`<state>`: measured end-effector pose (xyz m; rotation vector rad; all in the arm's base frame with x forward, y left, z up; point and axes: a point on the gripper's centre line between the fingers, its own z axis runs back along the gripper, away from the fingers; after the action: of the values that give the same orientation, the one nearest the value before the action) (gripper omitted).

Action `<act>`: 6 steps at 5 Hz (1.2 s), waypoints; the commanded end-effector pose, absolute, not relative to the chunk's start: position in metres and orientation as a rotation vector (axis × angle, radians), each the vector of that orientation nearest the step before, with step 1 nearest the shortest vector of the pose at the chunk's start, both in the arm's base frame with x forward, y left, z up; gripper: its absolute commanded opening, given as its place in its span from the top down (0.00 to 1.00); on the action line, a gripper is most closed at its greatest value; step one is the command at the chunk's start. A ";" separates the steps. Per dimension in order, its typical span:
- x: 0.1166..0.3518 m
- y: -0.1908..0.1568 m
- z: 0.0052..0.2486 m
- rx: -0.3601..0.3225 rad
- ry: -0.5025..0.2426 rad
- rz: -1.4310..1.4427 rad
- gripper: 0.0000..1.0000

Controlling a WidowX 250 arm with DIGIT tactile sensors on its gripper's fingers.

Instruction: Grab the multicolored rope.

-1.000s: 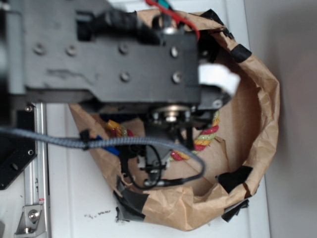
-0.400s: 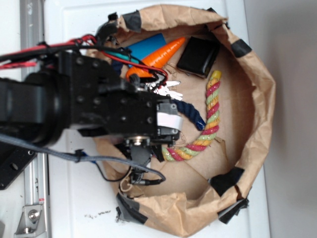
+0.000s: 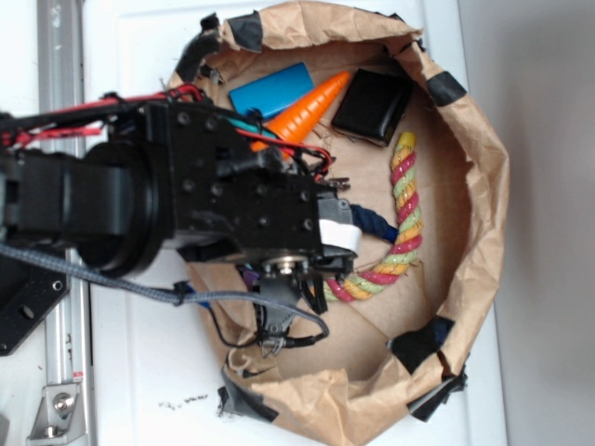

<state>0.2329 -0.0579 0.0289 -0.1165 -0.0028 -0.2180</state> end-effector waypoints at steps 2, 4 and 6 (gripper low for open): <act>0.262 -0.032 0.088 -0.099 -0.090 -0.161 0.86; 0.268 -0.042 0.107 -0.140 -0.133 -0.205 0.00; 0.261 -0.079 0.066 -0.160 -0.100 -0.223 0.00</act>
<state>0.2597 -0.0720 0.0582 -0.1583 -0.0659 -0.2022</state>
